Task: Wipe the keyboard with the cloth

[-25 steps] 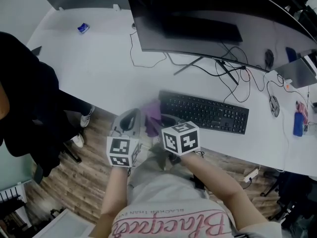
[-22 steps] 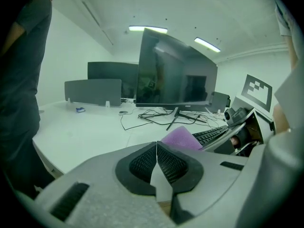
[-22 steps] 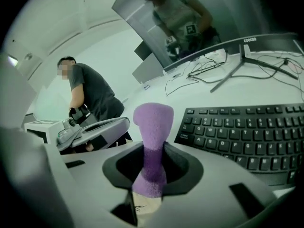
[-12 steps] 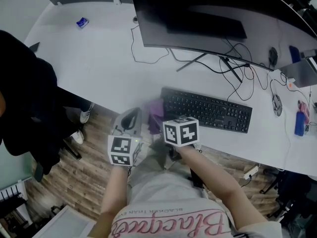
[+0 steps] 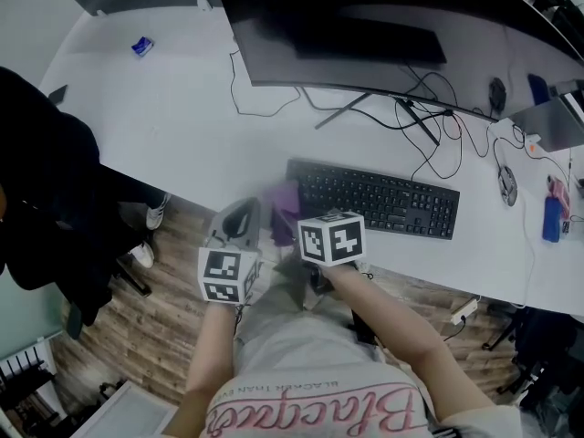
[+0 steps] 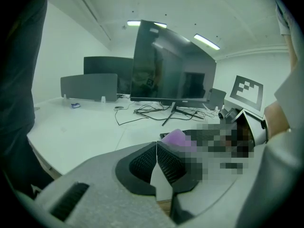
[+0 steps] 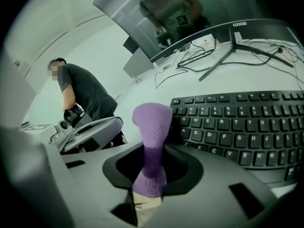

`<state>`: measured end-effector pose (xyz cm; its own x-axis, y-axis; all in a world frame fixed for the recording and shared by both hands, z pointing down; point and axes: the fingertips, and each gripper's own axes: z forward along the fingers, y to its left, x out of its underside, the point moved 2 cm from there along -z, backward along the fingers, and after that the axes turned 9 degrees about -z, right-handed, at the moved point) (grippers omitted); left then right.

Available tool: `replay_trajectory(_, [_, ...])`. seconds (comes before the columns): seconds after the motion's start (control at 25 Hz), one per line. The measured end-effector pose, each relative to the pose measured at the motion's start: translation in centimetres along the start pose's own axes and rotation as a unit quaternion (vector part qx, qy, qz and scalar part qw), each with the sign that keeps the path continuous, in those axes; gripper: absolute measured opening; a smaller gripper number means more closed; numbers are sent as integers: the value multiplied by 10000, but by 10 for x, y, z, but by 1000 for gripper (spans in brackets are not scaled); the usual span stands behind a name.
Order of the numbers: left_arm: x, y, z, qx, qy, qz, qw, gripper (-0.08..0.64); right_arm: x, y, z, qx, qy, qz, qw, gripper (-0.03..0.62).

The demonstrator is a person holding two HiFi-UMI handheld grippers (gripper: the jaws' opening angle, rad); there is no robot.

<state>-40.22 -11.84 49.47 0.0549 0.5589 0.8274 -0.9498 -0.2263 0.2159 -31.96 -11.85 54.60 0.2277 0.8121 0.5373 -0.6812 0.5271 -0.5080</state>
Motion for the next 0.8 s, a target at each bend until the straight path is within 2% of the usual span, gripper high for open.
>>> replay_trajectory(0.8, [9, -69, 26, 305, 139, 103, 9994, 6, 18, -56, -57, 327, -106, 248, 9991, 91])
